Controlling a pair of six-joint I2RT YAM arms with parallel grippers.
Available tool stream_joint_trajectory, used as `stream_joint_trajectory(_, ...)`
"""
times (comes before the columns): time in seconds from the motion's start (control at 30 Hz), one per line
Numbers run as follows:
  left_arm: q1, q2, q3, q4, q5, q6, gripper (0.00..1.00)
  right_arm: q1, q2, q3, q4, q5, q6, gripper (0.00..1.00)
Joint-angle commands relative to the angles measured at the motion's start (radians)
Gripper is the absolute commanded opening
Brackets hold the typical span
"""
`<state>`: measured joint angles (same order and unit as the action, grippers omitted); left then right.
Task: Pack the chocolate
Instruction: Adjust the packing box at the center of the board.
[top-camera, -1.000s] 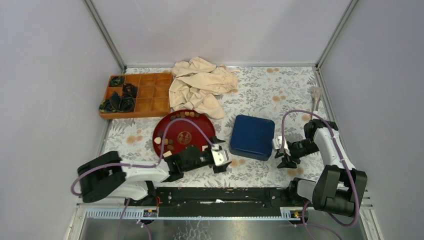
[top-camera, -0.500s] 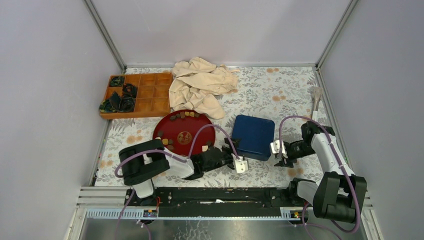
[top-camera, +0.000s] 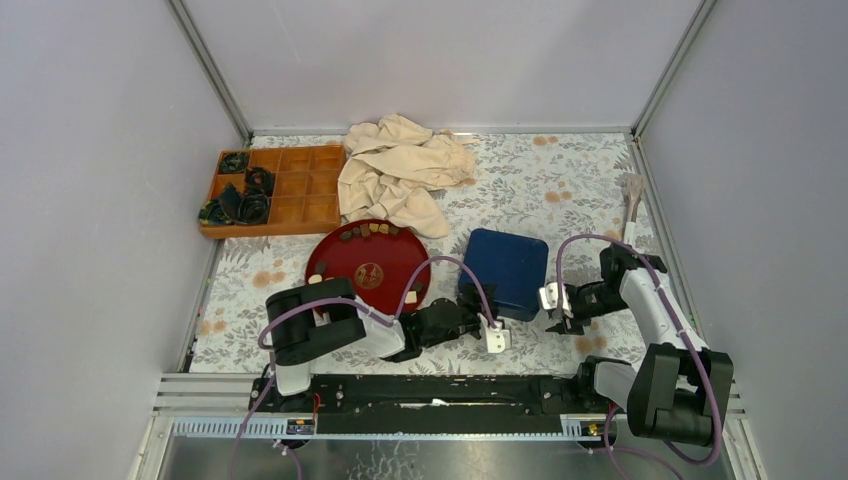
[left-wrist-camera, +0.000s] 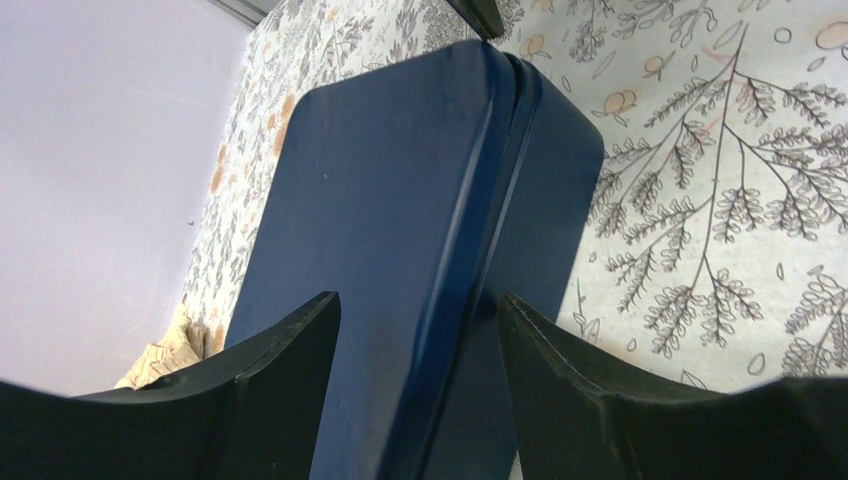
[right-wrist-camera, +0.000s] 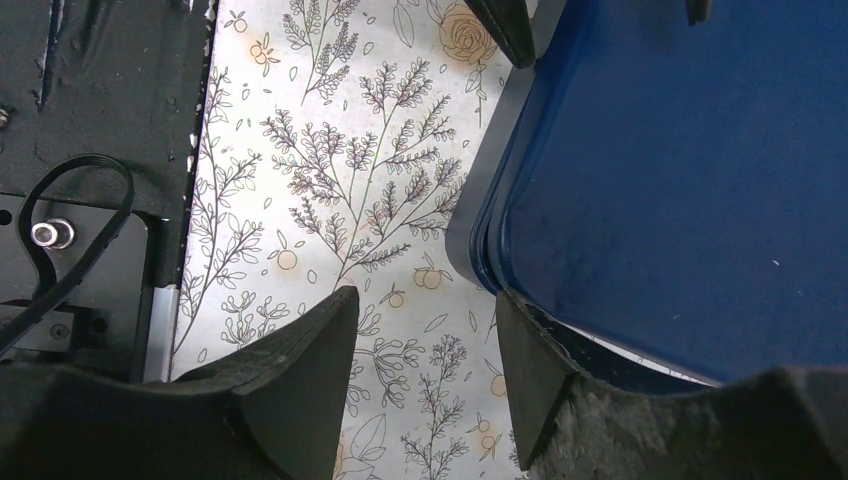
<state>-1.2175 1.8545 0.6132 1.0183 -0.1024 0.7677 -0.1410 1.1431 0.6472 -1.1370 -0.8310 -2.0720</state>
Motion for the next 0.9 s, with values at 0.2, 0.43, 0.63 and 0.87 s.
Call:
stream_joint_trajectory(0.2,-0.012,0.026,0.054,0.084,-0.013,0.027,0.54,0.036,-0.046,-0.010,-0.014,-0.023,-0.228,0.60)
stream_joint_trajectory(0.43,-0.013,0.018,0.062,0.068,-0.003,0.021,0.39,0.078,-0.041,-0.026,0.051,0.011,-0.154,0.59)
stream_joint_trajectory(0.63,-0.013,0.009,0.063,0.057,0.006,0.011,0.31,0.101,-0.046,-0.037,0.085,0.050,-0.106,0.58)
stream_joint_trajectory(0.87,-0.013,0.000,0.065,0.038,0.008,0.008,0.24,0.103,-0.078,-0.021,0.086,0.087,-0.083,0.58)
